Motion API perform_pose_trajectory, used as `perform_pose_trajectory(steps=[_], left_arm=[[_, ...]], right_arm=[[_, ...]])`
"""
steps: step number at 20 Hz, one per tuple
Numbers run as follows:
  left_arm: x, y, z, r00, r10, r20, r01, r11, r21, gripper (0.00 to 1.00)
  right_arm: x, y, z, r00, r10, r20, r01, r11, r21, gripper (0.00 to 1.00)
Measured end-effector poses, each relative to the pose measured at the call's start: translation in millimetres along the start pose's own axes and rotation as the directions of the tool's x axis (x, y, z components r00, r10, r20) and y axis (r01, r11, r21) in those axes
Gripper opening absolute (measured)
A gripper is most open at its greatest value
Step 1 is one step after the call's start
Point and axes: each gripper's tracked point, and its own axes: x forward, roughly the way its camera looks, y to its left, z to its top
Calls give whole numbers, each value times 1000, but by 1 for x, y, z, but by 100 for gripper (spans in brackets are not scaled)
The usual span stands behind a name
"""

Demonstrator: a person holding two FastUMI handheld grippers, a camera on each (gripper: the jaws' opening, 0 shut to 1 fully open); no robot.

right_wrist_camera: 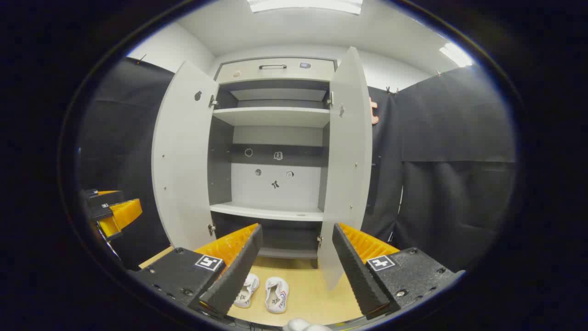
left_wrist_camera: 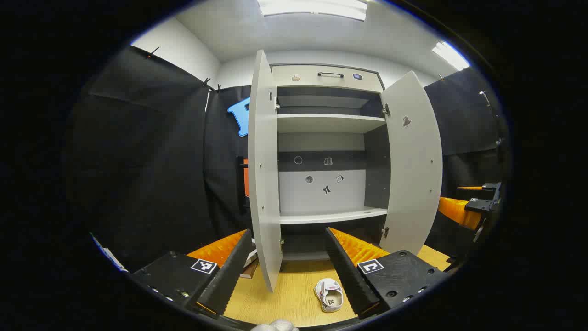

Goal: Grab one shoe with the right hand and put it into the shoe cabinet, grab the other shoe with the left hand and put it into the shoe cabinet; then close the right door with the right hand and the left door with the left hand.

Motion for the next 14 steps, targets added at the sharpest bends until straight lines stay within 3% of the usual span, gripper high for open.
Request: perform_pose_trajectory(steps=[14], left_arm=[[-2, -1, -1, 1000, 2, -5, -2, 1000, 2, 95]], right_arm=[[0, 8, -1, 999, 33, 1, -33, 999, -12, 99]])
